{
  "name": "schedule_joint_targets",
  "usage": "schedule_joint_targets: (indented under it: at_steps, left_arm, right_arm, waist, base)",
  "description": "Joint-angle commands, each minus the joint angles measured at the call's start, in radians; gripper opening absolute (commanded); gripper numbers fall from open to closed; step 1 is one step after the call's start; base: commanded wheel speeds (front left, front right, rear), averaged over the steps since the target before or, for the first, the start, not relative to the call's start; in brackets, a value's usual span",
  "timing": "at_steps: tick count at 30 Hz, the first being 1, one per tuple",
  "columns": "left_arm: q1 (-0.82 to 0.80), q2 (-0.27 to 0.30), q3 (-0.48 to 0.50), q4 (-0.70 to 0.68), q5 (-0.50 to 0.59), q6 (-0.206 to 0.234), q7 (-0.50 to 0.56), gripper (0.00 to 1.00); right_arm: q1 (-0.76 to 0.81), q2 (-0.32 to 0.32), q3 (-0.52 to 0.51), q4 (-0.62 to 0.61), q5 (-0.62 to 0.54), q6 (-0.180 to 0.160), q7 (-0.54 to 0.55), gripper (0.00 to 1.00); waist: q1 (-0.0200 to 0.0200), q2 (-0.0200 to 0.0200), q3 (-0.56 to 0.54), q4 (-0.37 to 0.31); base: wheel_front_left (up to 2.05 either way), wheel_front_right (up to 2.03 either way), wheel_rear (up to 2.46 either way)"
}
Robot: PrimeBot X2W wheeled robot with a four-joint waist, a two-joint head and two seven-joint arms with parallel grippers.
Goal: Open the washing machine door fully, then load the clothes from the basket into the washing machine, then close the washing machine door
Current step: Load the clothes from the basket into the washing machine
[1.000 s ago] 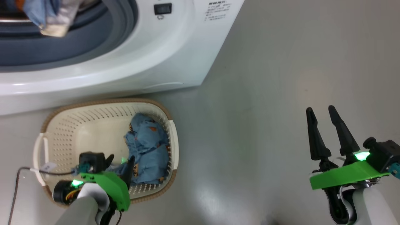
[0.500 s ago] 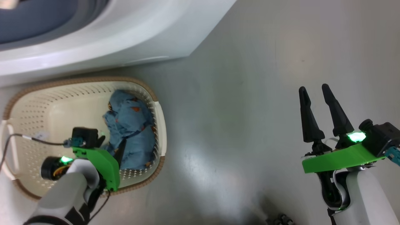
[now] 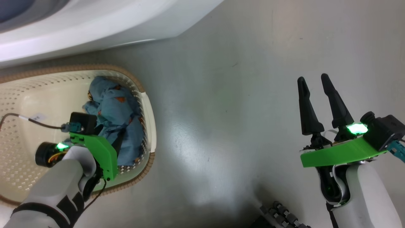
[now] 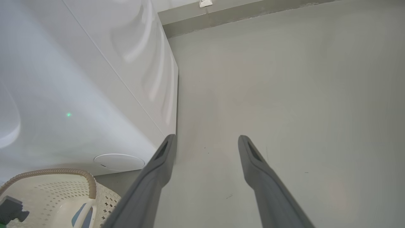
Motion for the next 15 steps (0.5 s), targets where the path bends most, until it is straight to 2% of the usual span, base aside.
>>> schedule_joint_targets:
  at_steps: [1, 7, 8, 9, 10, 11, 15]
  left_arm:
    - [-0.006, 0.031, -0.010, -0.014, -0.026, -0.002, 0.000, 1.00]
    - [-0.036, 0.047, -0.086, -0.019, -0.097, -0.002, 0.005, 1.00]
    - [-0.044, 0.049, -0.107, -0.020, -0.121, -0.002, 0.009, 0.79]
    - [-0.048, 0.050, -0.117, -0.022, -0.133, -0.002, 0.010, 0.40]
    - [-0.048, 0.050, -0.117, -0.022, -0.133, -0.002, 0.010, 0.40]
    - [-0.054, 0.051, -0.134, -0.026, -0.156, -0.002, 0.013, 0.00]
    - [-0.061, 0.051, -0.154, -0.031, -0.183, -0.002, 0.007, 0.00]
  right_arm:
    - [0.008, 0.003, 0.022, -0.024, -0.014, 0.003, -0.012, 1.00]
    - [-0.001, 0.008, 0.028, -0.029, -0.010, 0.003, -0.012, 1.00]
    - [-0.001, 0.009, 0.026, -0.031, -0.009, 0.003, -0.012, 1.00]
    - [-0.001, 0.009, 0.026, -0.032, -0.008, 0.003, -0.012, 1.00]
    - [-0.001, 0.009, 0.026, -0.032, -0.008, 0.003, -0.012, 1.00]
    - [-0.001, 0.010, 0.024, -0.033, -0.009, 0.003, -0.012, 1.00]
    - [-0.001, 0.010, 0.018, -0.031, -0.011, 0.003, -0.012, 1.00]
  waist:
    - [0.0000, -0.0001, 0.013, -0.010]
    - [0.0000, -0.0001, 0.030, -0.022]
    - [0.0000, -0.0001, 0.033, -0.024]
    - [0.0000, -0.0001, 0.034, -0.024]
    - [0.0000, -0.0001, 0.034, -0.024]
    - [0.0000, -0.0001, 0.034, -0.024]
    - [0.0000, -0.0001, 0.028, -0.021]
  base:
    - [0.00, 0.00, 0.00]
    - [0.00, 0.00, 0.00]
    - [0.00, 0.00, 0.00]
    - [0.00, 0.00, 0.00]
    - [0.00, 0.00, 0.00]
    - [0.00, 0.00, 0.00]
    - [0.00, 0.00, 0.00]
